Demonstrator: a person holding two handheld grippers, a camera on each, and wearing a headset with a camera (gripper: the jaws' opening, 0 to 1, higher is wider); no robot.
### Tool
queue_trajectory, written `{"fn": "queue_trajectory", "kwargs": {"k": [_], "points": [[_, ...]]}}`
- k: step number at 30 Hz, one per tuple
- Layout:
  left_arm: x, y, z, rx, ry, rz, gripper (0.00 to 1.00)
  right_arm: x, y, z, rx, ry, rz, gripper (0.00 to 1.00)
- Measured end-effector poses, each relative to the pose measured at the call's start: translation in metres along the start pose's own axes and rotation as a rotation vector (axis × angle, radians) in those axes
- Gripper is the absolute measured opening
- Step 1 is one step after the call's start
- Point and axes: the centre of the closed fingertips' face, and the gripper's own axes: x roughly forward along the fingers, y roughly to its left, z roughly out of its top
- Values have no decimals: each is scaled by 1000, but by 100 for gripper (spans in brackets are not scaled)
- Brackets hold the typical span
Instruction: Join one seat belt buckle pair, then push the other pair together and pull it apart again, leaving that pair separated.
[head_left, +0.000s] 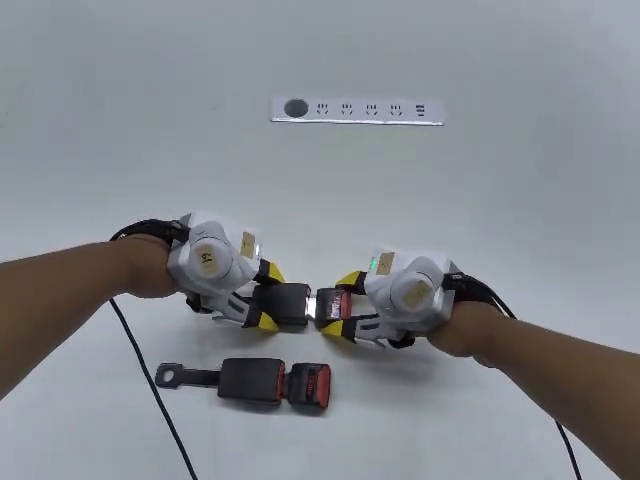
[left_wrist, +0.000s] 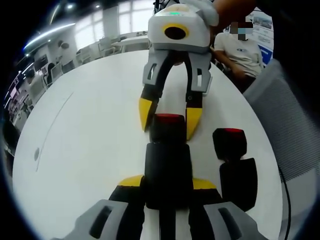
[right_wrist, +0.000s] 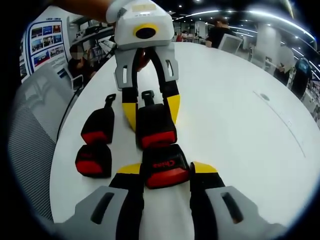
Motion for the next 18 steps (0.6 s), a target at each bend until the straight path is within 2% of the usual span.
{"fn": "queue_trajectory", "kwargs": {"k": [18], "points": [[0, -1, 1, -3, -2, 1, 34, 1, 0, 0, -12, -14, -3, 35]]}}
